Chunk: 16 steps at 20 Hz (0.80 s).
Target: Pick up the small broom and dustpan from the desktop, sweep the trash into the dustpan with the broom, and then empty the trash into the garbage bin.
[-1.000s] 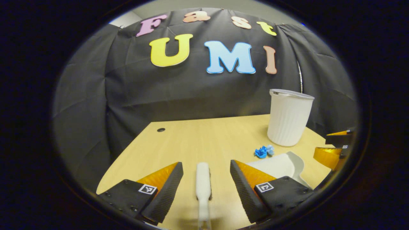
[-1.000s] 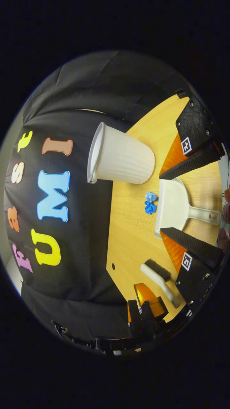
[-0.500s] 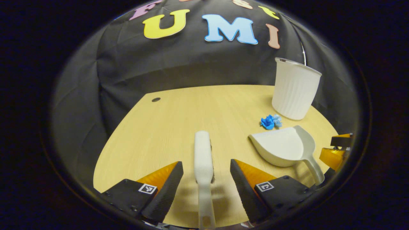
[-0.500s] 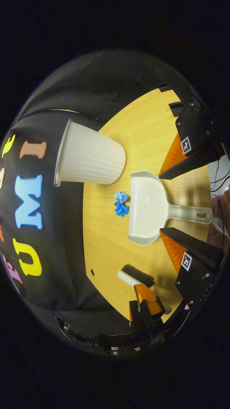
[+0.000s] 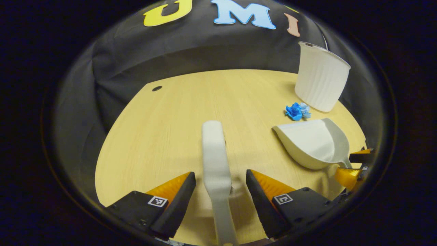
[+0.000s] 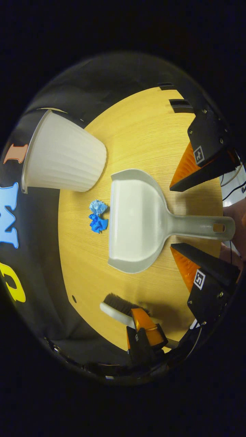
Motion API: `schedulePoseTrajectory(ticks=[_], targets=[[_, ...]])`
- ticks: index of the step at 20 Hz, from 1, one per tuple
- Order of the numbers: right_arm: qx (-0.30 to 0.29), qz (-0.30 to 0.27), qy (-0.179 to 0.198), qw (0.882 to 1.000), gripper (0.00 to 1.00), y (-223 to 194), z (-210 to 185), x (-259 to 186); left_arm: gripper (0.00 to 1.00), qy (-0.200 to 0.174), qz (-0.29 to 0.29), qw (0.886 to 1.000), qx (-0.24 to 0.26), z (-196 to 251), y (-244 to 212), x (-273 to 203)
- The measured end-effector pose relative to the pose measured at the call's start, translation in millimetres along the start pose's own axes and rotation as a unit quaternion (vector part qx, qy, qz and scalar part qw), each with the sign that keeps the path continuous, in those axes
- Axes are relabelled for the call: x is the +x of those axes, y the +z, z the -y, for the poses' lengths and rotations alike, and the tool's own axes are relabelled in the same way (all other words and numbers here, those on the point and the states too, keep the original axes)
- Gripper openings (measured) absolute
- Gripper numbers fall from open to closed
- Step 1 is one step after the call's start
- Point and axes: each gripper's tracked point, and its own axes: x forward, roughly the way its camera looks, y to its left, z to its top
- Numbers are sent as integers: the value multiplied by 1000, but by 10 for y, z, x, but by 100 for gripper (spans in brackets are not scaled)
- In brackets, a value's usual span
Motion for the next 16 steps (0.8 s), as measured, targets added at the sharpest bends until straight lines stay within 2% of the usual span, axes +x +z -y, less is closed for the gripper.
schedulePoseTrajectory(ticks=[3, 4, 5, 6, 8, 9, 10, 11, 13, 15, 16], targets=[[-4, -23, 5, 1000, 95, 6, -40, 148, 99, -2, -12, 1000, 10, -5, 18, 120], [-8, -29, 5, 1000, 94, 11, -38, 173, 94, -2, -14, 1000, 13, -17, 28, 160], [-12, -34, 2, 999, 86, 16, -34, 199, 92, -4, -16, 1000, 15, -27, 26, 186], [-15, -39, 2, 999, 85, 19, -31, 209, 91, -3, -19, 1000, 17, -44, 30, 217], [-22, -45, -4, 999, 80, -6, -8, 241, 77, -2, -24, 1000, 17, -51, 31, 288], [-22, -47, -7, 999, 74, -3, 11, 240, 75, -2, -25, 1000, 16, -53, 29, 302], [-18, -50, -3, 999, 68, -4, -9, 256, 65, -2, -27, 1000, 16, -58, 31, 319], [-14, -53, 0, 999, 64, -7, -12, 256, 62, -1, -29, 999, 16, -56, 15, 338], [-12, -55, 1, 998, 47, -2, -17, 289, 56, 0, -29, 999, 19, -59, 34, 339], [-22, -58, 3, 998, 36, -11, -20, 309, 57, 2, -35, 999, 26, -67, 42, 377], [-30, -60, 5, 998, 36, -13, -21, 319, 54, 2, -36, 999, 33, -57, 42, 388]])
